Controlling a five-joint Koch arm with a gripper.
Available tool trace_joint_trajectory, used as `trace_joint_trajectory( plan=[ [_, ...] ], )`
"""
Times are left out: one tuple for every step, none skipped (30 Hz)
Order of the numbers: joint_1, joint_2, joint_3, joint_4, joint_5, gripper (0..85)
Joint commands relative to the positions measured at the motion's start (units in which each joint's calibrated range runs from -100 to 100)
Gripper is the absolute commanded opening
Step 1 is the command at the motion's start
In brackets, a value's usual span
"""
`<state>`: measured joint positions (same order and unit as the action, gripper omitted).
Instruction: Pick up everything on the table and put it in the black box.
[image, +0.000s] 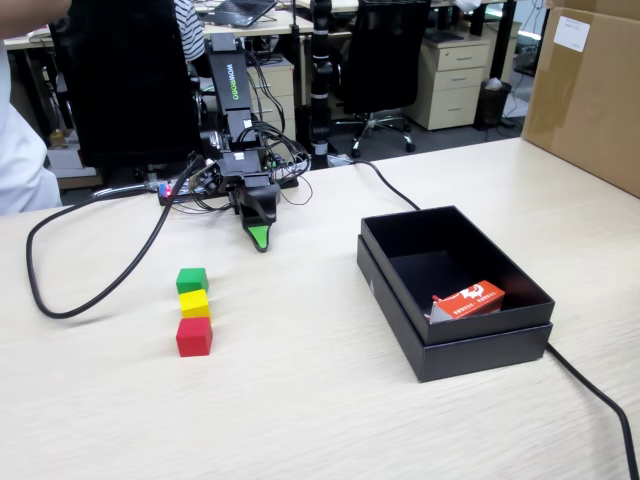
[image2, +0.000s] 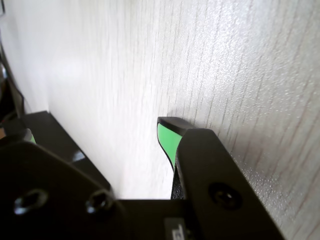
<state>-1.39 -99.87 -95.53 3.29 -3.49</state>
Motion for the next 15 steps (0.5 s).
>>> trace_joint_trajectory(
  plan=[
    [-1.3, 0.2, 5.5, -12.9, 0.6, 47.7],
    [-1.8, 0.3, 8.2, -17.0, 0.6, 47.7],
    [-2.2, 0.9, 11.1, -20.7, 0.7, 47.7],
    [-2.6, 1.0, 13.8, -24.1, 1.1, 47.7],
    [-2.9, 1.0, 16.2, -27.0, 1.3, 47.7],
    [-3.3, 1.5, 18.7, -29.6, 1.4, 47.7],
    [-3.6, 1.8, 21.1, -31.9, 1.4, 47.7],
    [-3.8, 2.1, 23.3, -34.1, 1.4, 47.7],
    [-4.1, 2.9, 25.6, -36.1, 1.4, 47.7],
    [-4.5, 4.2, 28.1, -38.1, 1.4, 47.7],
    [-5.1, 6.1, 31.1, -40.6, 1.4, 47.7],
    [-5.4, 7.0, 32.8, -42.1, 1.4, 47.7],
    [-6.2, 8.5, 36.3, -44.7, 1.4, 47.6],
    [-6.6, 9.4, 38.2, -46.2, 1.4, 47.6],
    [-7.3, 11.1, 41.4, -48.9, 1.4, 47.6]
  ],
)
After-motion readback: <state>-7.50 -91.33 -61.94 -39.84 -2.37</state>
